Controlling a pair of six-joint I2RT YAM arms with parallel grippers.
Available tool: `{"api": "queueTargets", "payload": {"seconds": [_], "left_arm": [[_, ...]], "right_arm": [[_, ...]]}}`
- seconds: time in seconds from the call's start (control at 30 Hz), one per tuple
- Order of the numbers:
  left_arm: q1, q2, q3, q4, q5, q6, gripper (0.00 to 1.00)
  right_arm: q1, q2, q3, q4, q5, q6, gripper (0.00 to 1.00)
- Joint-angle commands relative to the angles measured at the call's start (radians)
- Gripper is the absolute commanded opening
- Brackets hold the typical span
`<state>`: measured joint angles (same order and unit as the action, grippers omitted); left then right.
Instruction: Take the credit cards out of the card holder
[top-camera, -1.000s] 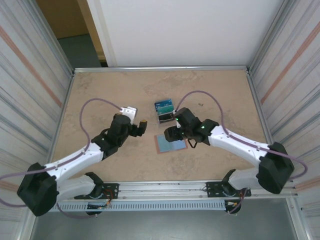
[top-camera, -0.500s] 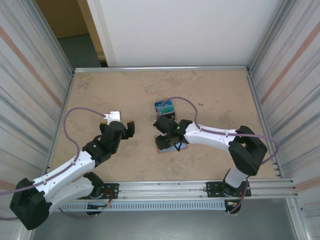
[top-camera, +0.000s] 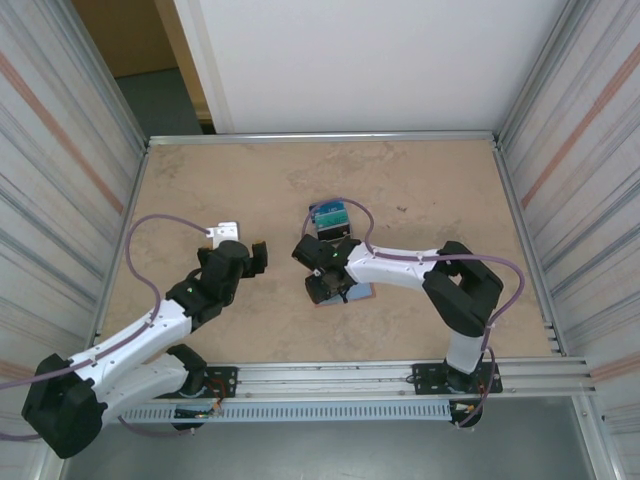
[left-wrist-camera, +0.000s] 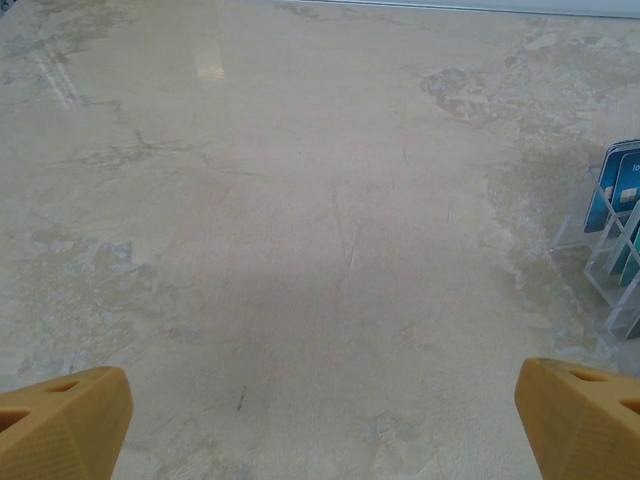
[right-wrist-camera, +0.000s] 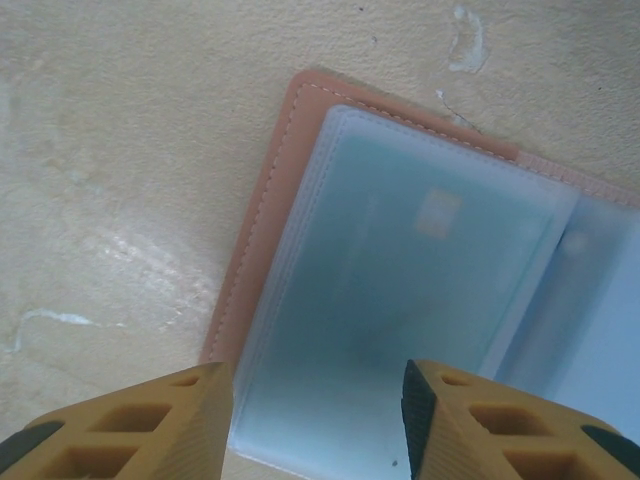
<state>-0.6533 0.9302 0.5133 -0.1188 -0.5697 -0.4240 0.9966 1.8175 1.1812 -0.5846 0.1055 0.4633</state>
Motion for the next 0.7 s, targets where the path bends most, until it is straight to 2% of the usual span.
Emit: {"api": "queueTargets", "payload": {"seconds": [0.0, 0.4, 0.67], "left_arm": [[0.012, -0.001, 0.001, 0.001, -0.005, -0.024, 0.99], [0.018, -0.003, 0.0, -0.01, 0.006, -0.027, 0.99], [0.018, -0.005, 0.006, -0.017, 0.014, -0.028, 0.99]], "right_arm": [[0.009, 0.019, 0.025, -0.041, 0.029, 0.006, 0.5], [0.007, 0.054, 0.006, -0.037, 0.03, 0.017, 0.49], [-0.059, 0.002, -0.059, 0.041, -0.092, 0.038, 0.42]]}}
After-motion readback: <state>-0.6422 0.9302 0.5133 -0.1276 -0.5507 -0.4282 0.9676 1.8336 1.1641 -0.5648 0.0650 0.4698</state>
